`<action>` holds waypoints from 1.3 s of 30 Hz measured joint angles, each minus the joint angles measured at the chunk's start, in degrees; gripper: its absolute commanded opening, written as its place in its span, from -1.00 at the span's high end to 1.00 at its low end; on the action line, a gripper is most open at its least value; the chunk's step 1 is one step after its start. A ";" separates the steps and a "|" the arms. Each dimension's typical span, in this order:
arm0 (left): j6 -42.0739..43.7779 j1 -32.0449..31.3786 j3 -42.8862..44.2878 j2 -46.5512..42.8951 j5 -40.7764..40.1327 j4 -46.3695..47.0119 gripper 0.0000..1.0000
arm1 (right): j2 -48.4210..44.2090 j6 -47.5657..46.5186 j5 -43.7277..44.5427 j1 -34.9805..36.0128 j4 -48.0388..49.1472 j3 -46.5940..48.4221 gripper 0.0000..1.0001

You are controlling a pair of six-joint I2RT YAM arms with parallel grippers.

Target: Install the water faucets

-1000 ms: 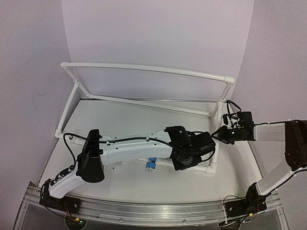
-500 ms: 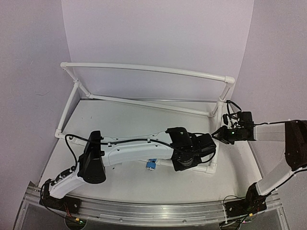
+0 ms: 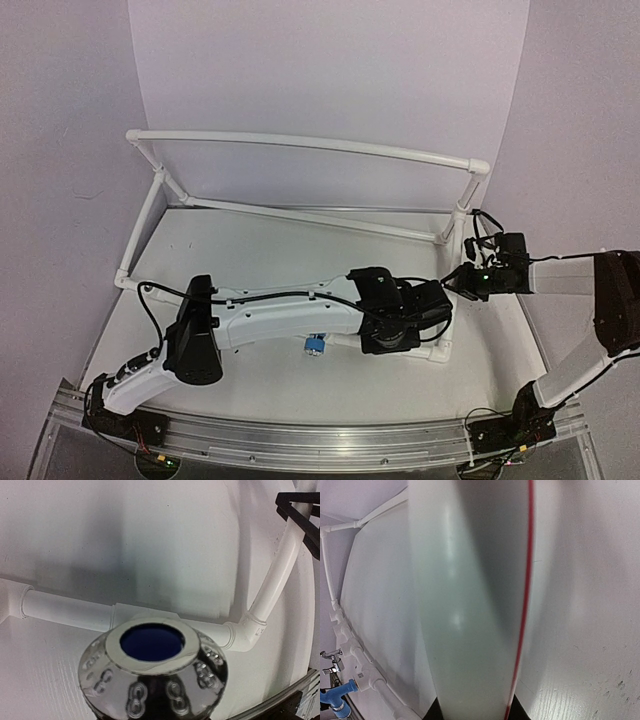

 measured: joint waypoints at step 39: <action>36.70 0.63 -7.29 -3.47 3.41 6.02 0.99 | 1.49 1.36 4.19 2.49 -0.85 2.08 1.00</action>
